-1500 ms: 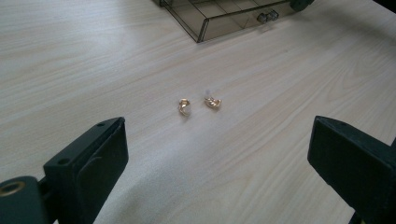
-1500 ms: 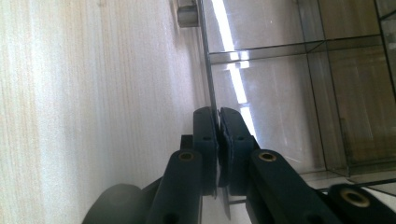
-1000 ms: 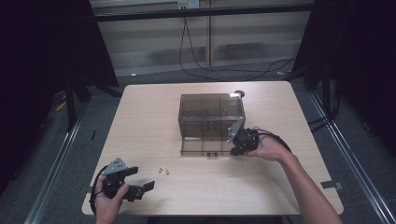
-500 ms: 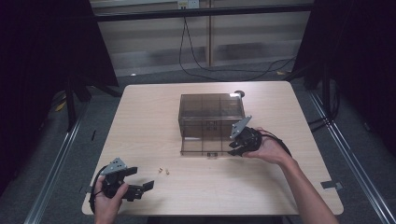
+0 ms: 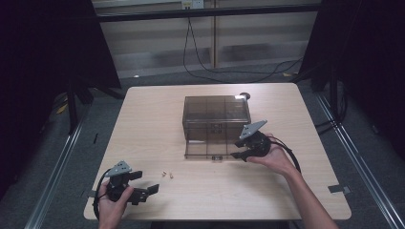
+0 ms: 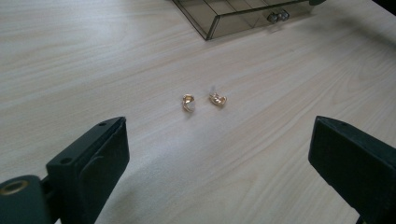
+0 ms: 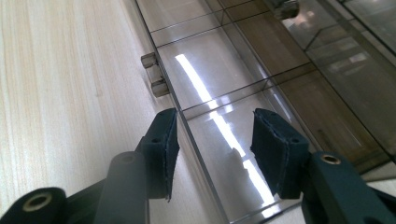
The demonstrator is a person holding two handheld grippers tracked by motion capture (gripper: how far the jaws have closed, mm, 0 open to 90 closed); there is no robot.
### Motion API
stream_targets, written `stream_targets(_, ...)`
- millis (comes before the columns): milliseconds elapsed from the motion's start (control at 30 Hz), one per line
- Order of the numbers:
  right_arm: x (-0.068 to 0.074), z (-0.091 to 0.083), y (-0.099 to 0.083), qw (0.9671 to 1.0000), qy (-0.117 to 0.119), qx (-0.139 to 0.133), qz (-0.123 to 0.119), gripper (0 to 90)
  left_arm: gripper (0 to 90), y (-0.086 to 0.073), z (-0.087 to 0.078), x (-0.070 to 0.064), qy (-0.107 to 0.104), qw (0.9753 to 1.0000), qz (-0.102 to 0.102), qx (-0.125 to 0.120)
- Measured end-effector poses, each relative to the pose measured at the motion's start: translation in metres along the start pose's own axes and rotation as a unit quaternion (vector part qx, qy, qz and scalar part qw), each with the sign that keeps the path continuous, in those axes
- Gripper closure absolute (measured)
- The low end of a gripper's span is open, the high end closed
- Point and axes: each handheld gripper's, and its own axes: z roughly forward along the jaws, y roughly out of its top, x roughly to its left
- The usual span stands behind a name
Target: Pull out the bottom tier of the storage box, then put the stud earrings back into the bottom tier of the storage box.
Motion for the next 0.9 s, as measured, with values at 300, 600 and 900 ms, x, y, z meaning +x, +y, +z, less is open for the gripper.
stream_targets(300,0.004,-0.013,-0.010,0.9992,-0.020,-0.028,0.023,51.6,4.7,0.003,0.003,0.003,0.011,0.9998,-0.013,0.006)
stream_targets(600,0.013,-0.031,-0.025,0.9970,-0.040,-0.052,0.041,50.8,7.2,0.007,0.009,0.002,0.024,0.9991,-0.010,0.033)
stream_targets(900,0.029,-0.043,-0.037,0.9961,-0.040,-0.064,0.046,48.2,22.0,0.014,0.009,-0.005,0.021,0.9979,0.022,0.057)
